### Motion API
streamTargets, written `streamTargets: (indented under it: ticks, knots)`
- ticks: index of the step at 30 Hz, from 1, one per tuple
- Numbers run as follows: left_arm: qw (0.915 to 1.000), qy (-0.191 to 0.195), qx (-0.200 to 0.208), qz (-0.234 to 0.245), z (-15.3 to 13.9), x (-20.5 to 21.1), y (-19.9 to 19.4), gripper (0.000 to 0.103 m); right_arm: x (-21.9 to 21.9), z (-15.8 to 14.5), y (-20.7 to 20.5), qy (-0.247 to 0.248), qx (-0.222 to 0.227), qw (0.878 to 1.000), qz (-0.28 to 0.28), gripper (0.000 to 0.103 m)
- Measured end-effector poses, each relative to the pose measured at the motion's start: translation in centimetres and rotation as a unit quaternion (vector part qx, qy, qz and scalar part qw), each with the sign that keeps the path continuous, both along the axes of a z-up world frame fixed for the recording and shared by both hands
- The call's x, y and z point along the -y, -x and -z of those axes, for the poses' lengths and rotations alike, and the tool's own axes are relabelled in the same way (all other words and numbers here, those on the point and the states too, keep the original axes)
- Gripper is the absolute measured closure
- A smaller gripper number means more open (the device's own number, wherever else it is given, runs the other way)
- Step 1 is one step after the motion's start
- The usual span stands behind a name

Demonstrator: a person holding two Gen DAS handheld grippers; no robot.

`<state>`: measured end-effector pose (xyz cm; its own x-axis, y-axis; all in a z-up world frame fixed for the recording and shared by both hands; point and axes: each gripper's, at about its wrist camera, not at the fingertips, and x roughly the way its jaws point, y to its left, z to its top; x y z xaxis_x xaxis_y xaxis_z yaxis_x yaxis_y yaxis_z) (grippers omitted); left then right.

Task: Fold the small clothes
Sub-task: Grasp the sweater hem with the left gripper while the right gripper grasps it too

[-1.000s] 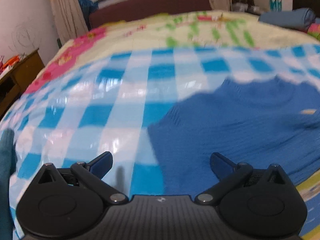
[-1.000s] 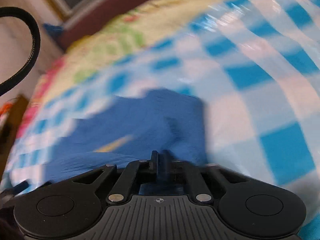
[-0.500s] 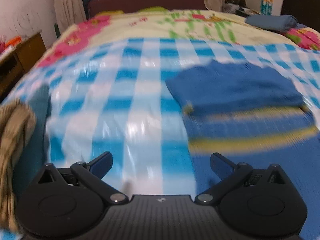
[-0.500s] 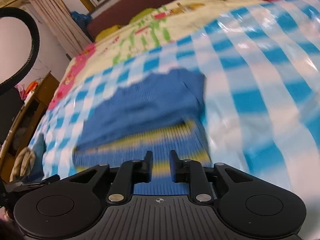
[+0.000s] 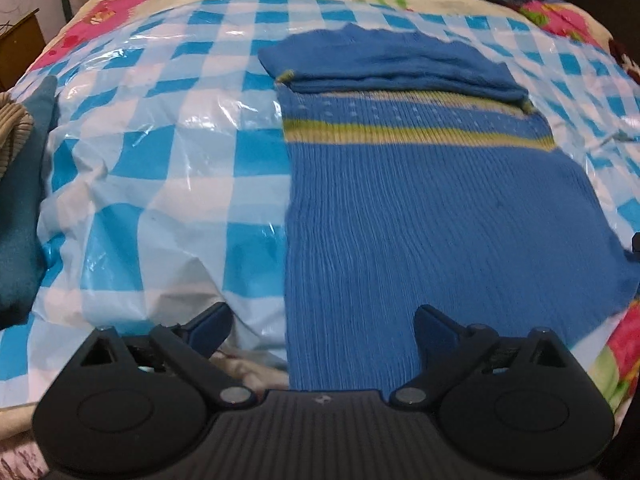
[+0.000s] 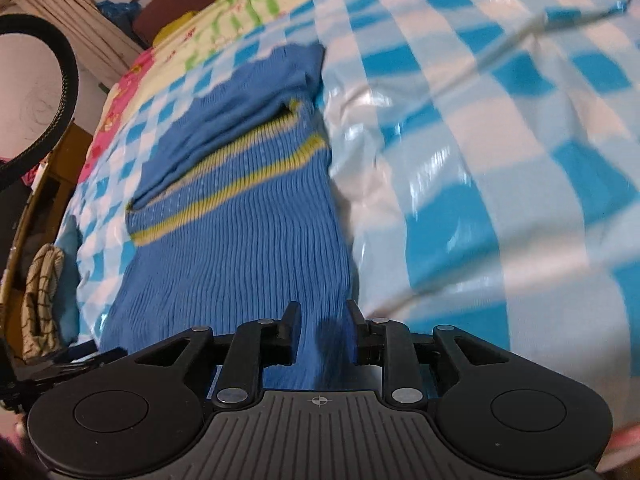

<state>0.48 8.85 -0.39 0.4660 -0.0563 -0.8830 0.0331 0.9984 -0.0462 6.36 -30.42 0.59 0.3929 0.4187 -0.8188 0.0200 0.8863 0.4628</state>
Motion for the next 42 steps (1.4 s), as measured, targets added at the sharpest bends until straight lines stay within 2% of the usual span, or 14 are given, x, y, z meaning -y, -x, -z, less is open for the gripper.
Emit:
streamTargets:
  ticks: [8, 11, 17, 19, 20, 23, 24, 28, 30, 34, 35, 39, 41, 42]
  knots:
    - [0.9997, 0.013, -0.015, -0.014, 0.3, -0.5, 0.6, 0.008, -0.5, 1.0, 0.5, 0.007, -0.021, 1.0, -0.019, 0.074]
    - [0.9996, 0.013, -0.02, -0.015, 0.4, -0.5, 0.7, 0.012, 0.0, 0.9, 0.6, -0.013, -0.029, 0.999, -0.017, 0.073]
    - [0.9993, 0.02, -0.025, -0.021, 0.4, -0.6, 0.2, 0.03, 0.3, 1.5, 0.5, -0.04, -0.04, 0.998, -0.008, 0.074]
    - [0.9989, 0.031, -0.022, -0.028, 0.1, -0.9, 0.4, 0.047, 0.3, 1.5, 0.5, -0.041, -0.042, 0.998, -0.007, 0.075]
    - [0.9984, 0.044, -0.019, -0.03, -0.3, -1.1, 0.6, 0.049, 0.3, 1.5, 0.4, -0.042, -0.042, 0.998, -0.005, 0.077]
    - [0.9986, 0.047, -0.012, -0.024, -0.9, -0.8, 1.0, 0.05, 0.3, 1.6, 0.3, -0.066, -0.043, 0.997, -0.002, 0.092]
    - [0.9985, 0.048, -0.013, -0.021, -0.8, -0.7, 1.0, 0.05, 0.2, 1.7, 0.3, -0.077, -0.047, 0.996, -0.003, 0.093]
    - [0.9969, 0.068, -0.035, -0.02, 0.1, -0.8, 0.6, 0.05, -0.1, 2.4, 0.1, -0.087, -0.056, 0.995, -0.002, 0.093]
    - [0.9959, 0.076, -0.041, -0.024, 0.5, -1.1, 0.3, 0.05, -0.2, 2.6, 0.0, -0.095, -0.064, 0.993, -0.001, 0.087]
    - [0.9948, 0.08, -0.059, -0.024, 0.9, -1.0, -0.4, 0.049, -0.2, 2.9, 0.0, -0.093, -0.069, 0.993, 0.001, 0.087]
    - [0.9946, 0.081, -0.06, -0.024, 0.9, -1.1, -0.4, 0.049, -0.2, 2.9, 0.0, -0.096, -0.068, 0.993, 0.001, 0.091]
    - [0.9915, 0.112, -0.053, -0.039, 0.3, -1.9, -0.5, 0.061, 0.0, 2.5, 0.3, -0.164, -0.05, 0.985, 0.012, 0.095]
    - [0.9842, 0.156, -0.052, -0.064, 0.2, -3.2, -0.9, 0.061, -0.1, 2.0, 0.0, -0.216, -0.032, 0.975, 0.026, 0.096]
    - [0.9776, 0.188, -0.051, -0.081, 0.1, -4.0, -1.2, 0.062, -0.2, 1.7, -0.3, -0.235, -0.021, 0.971, 0.031, 0.096]
